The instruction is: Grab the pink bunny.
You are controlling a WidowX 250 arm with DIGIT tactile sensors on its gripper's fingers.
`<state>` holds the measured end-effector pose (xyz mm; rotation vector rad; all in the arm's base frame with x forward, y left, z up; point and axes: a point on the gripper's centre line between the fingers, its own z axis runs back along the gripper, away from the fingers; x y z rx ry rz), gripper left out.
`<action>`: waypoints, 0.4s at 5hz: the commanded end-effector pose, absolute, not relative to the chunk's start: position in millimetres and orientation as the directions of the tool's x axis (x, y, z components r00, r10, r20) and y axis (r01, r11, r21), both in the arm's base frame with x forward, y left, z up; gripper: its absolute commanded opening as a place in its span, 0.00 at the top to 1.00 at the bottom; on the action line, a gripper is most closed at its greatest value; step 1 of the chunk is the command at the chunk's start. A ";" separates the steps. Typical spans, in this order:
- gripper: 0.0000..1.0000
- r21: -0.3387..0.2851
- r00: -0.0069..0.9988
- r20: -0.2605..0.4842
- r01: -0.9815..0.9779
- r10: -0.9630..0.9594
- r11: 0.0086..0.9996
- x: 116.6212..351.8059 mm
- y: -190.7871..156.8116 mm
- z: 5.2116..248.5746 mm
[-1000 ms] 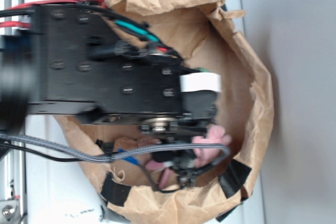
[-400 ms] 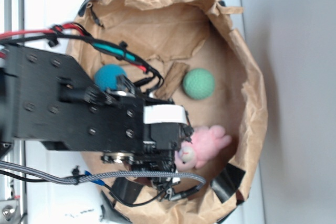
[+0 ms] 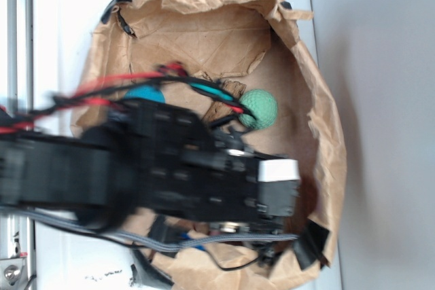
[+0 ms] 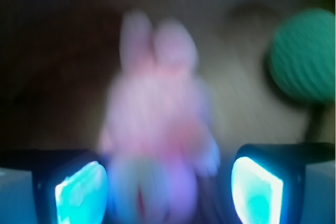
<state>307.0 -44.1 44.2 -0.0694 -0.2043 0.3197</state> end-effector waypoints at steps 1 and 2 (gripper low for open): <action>1.00 -0.115 0.895 0.246 -0.354 0.372 0.928 339.4 -37.5 53.0; 1.00 -0.145 0.908 0.205 -0.341 0.365 0.929 330.9 -34.6 77.2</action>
